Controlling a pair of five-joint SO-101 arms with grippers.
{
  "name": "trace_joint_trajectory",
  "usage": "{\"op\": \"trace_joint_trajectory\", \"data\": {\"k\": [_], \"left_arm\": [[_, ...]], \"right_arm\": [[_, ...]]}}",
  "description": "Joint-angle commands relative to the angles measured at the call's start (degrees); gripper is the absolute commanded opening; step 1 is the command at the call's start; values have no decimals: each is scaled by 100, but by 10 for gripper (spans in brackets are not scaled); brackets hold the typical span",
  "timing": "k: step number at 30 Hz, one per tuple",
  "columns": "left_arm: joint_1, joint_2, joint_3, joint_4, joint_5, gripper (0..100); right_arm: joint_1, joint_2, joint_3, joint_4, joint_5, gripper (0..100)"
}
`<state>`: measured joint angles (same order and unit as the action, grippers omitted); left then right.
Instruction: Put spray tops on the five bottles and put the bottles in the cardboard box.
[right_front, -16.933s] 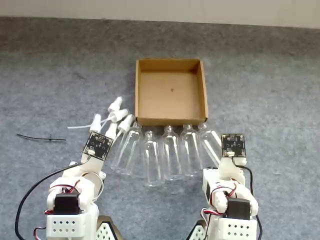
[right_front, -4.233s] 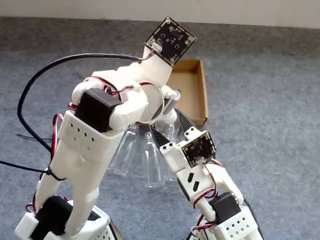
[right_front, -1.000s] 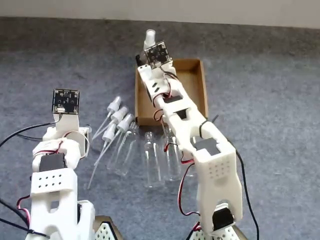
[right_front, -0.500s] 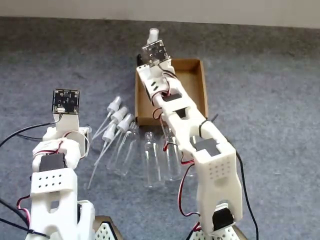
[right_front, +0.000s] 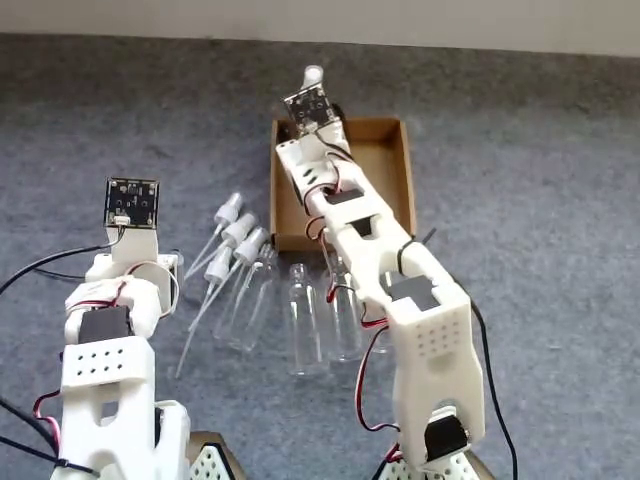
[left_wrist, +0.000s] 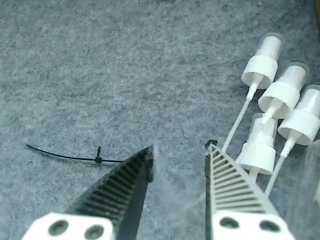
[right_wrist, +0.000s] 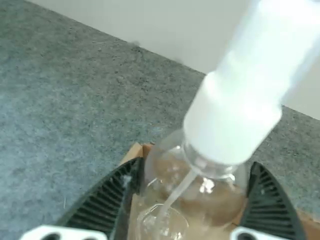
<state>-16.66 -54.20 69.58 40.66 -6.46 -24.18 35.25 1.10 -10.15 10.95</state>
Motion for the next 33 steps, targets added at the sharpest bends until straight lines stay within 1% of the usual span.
{"op": "trace_joint_trajectory", "data": {"k": [1, 7, 11, 16, 24, 29, 33], "left_arm": [[84, -110, -22, -70, 35, 161], [84, -110, -22, -70, 35, 161], [84, -110, -22, -70, 35, 161], [84, -110, -22, -70, 35, 161], [84, -110, -22, -70, 35, 161], [84, -110, -22, -70, 35, 161], [84, -110, -22, -70, 35, 161]], "right_arm": [[-84, -154, -286, 31, 0, 272], [-84, -224, -664, 154, -9, 272], [-145, -242, -1077, 752, -9, 272], [-215, -259, -1569, 1121, -35, 272], [-251, -259, -2888, 2422, -18, 272], [-233, -259, -3952, 3521, -18, 272], [-233, -259, -4980, 4602, -9, 272]]}}
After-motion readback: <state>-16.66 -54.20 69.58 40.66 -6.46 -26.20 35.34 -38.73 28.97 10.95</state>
